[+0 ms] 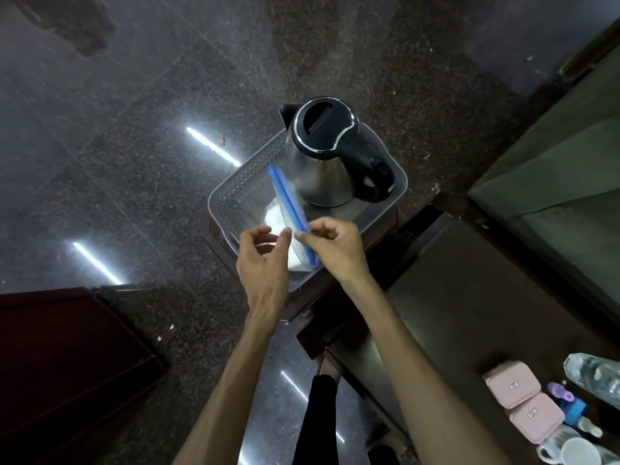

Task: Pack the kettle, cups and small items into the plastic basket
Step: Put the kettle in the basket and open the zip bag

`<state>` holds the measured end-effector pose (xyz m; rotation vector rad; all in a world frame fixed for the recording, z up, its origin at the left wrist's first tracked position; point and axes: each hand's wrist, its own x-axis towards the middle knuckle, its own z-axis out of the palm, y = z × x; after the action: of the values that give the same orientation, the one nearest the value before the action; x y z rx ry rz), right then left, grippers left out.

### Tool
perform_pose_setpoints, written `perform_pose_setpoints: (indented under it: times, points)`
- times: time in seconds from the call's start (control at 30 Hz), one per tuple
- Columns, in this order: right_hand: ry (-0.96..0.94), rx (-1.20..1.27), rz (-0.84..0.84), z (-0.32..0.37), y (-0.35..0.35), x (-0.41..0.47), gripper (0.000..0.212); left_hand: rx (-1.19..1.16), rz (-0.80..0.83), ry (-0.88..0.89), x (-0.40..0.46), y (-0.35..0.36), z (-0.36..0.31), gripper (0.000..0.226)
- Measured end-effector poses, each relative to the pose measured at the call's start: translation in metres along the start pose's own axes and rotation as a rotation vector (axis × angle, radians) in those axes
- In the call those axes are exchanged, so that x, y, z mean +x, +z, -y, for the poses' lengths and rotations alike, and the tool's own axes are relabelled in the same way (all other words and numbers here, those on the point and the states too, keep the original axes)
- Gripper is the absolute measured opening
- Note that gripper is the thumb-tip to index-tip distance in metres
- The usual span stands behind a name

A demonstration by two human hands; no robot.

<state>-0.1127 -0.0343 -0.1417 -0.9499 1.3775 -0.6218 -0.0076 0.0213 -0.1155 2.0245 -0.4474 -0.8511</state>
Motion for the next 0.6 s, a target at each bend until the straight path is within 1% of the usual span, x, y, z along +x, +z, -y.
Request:
perform_pose_setpoints:
  times: [0.07,0.13,0.2,0.27,0.33,0.4,0.43,0.5,0.57,0.6]
  points:
    - [0.037,0.147,0.036,0.007,-0.010,-0.010,0.012,-0.037,0.061,-0.063,-0.003,0.008,-0.010,0.039]
    - [0.064,0.214,0.043,0.013,-0.021,-0.024,0.012,-0.017,0.134,-0.066,-0.006,0.016,-0.020,0.037]
    - [0.098,0.258,0.032,0.016,-0.035,-0.039,0.013,-0.009,0.197,-0.020,-0.015,0.022,-0.030,0.026]
    - [0.130,0.317,0.021,0.018,-0.052,-0.057,0.022,0.009,0.247,0.059,-0.030,0.027,-0.038,0.017]
    - [0.135,0.385,0.005,0.018,-0.072,-0.079,0.026,0.020,0.299,0.156,-0.049,0.031,-0.041,0.014]
    - [0.120,0.435,-0.012,0.016,-0.093,-0.101,0.023,0.004,0.335,0.210,-0.075,0.036,-0.044,0.012]
    - [0.109,0.449,-0.020,0.014,-0.104,-0.112,0.019,-0.015,0.357,0.210,-0.090,0.039,-0.044,0.013]
    - [0.084,0.471,-0.038,0.006,-0.126,-0.134,0.013,-0.038,0.431,0.201,-0.120,0.047,-0.042,0.023]
    - [0.070,0.477,-0.071,-0.006,-0.148,-0.153,0.019,-0.008,0.541,0.217,-0.148,0.058,-0.035,0.031]
    - [0.065,0.470,-0.092,-0.013,-0.159,-0.162,0.023,0.011,0.598,0.217,-0.160,0.064,-0.030,0.030]
